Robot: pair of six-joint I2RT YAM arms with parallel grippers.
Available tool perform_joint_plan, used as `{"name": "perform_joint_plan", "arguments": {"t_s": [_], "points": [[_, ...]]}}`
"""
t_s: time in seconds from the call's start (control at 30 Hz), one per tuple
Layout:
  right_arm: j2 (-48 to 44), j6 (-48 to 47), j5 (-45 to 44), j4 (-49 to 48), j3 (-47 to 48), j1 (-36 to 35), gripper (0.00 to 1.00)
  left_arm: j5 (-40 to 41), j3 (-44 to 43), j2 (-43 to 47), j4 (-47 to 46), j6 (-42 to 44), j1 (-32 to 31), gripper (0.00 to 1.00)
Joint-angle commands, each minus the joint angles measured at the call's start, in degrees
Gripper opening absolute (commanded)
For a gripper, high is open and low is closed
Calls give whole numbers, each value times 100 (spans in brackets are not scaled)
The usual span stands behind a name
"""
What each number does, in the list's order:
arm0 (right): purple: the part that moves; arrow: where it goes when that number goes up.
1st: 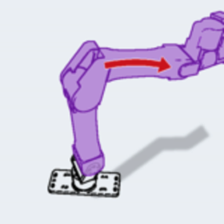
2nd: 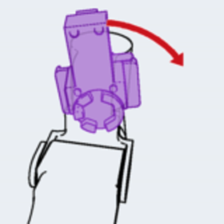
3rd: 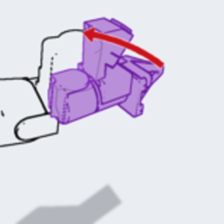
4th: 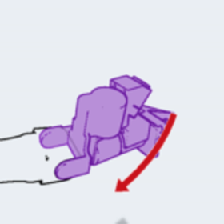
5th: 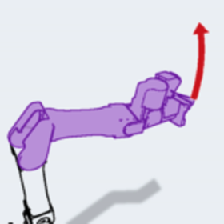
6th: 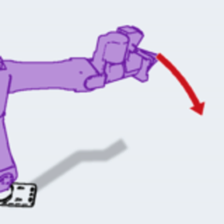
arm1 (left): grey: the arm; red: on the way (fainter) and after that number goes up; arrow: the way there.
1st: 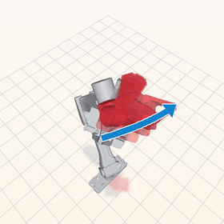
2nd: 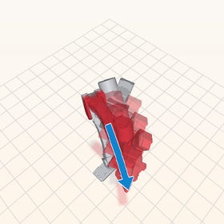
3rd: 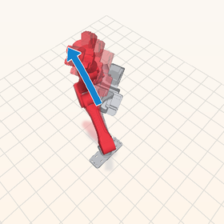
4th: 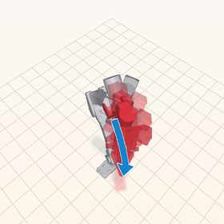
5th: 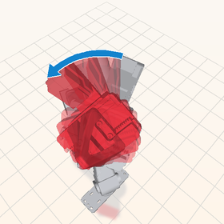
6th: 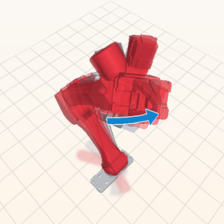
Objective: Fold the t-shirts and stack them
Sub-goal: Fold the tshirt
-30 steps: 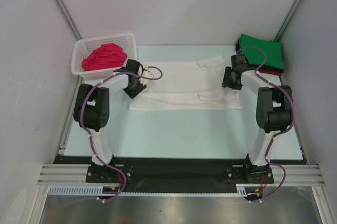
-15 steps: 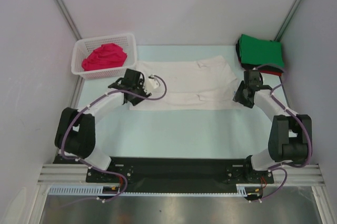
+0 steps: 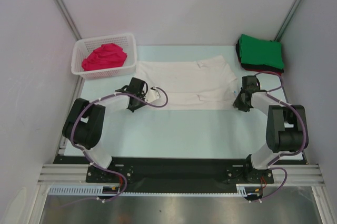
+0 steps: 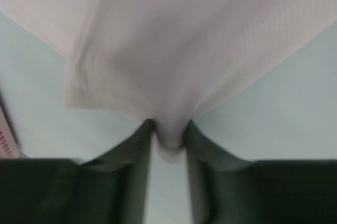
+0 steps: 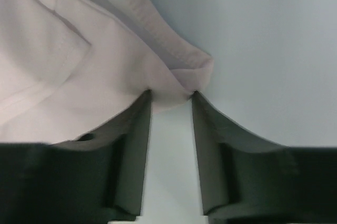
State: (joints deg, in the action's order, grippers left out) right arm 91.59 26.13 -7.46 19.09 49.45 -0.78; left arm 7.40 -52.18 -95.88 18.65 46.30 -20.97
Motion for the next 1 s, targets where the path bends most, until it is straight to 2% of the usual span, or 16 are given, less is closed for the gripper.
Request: {"name": "perform_joint_plan", "arguments": {"t_s": [0.0, 0.03, 0.07, 0.1, 0.17, 0.3, 0.5, 0.6, 0.7, 0.77, 0.8, 0.83, 0.87, 0.9, 0.93, 0.97], "points": [[174, 173, 95, -476, -129, 190, 30, 34, 147, -291, -117, 19, 23, 22], [175, 225, 96, -459, -181, 218, 17, 25, 138, -309, -73, -7, 23, 11], [157, 226, 105, -442, -216, 236, 17, 25, 138, -292, -64, -16, 23, 0], [122, 252, 114, -415, -278, 253, 7, 25, 147, -239, -55, -68, 32, 0], [-123, 331, 96, -266, -453, 323, 0, -10, 226, -21, -11, -78, 40, 0], [-922, 515, 385, 234, -901, 517, 0, -238, 349, 578, 287, -174, 102, 0], [-3144, 1604, 1352, 876, -2244, 666, 0, -660, 841, 1903, 1078, -139, 102, 0], [-4418, 2228, 1283, 1587, -2650, 675, 0, -844, 1034, 2405, 1605, -104, 102, 0], [-5710, 2773, 1187, 2770, -2730, 667, 0, -1151, 1323, 2949, 2428, 1, 102, 0], [-6072, 2967, 1142, 3020, -2713, 675, 0, -1214, 1421, 3127, 2599, 63, 102, 0], [-6118, 2994, 1081, 3230, -2661, 675, 4, -1223, 1474, 3180, 2765, 89, 102, 1], [-6127, 2994, 1028, 3319, -2616, 675, 25, -1258, 1474, 3224, 2853, 98, 102, 11], [-6118, 3003, 862, 3399, -2564, 675, 34, -1241, 1457, 3216, 2924, 133, 102, 44], [-6083, 3003, 774, 3547, -2363, 675, 40, -1206, 1361, 3207, 3064, 151, 102, 55], [-6066, 2977, 755, 3575, -2239, 675, 46, -1058, 1273, 3172, 3083, 168, 102, 61], [-6031, 2925, 442, 3593, -2090, 675, 47, -891, 1176, 3180, 3004, 99, 128, 64]]}}
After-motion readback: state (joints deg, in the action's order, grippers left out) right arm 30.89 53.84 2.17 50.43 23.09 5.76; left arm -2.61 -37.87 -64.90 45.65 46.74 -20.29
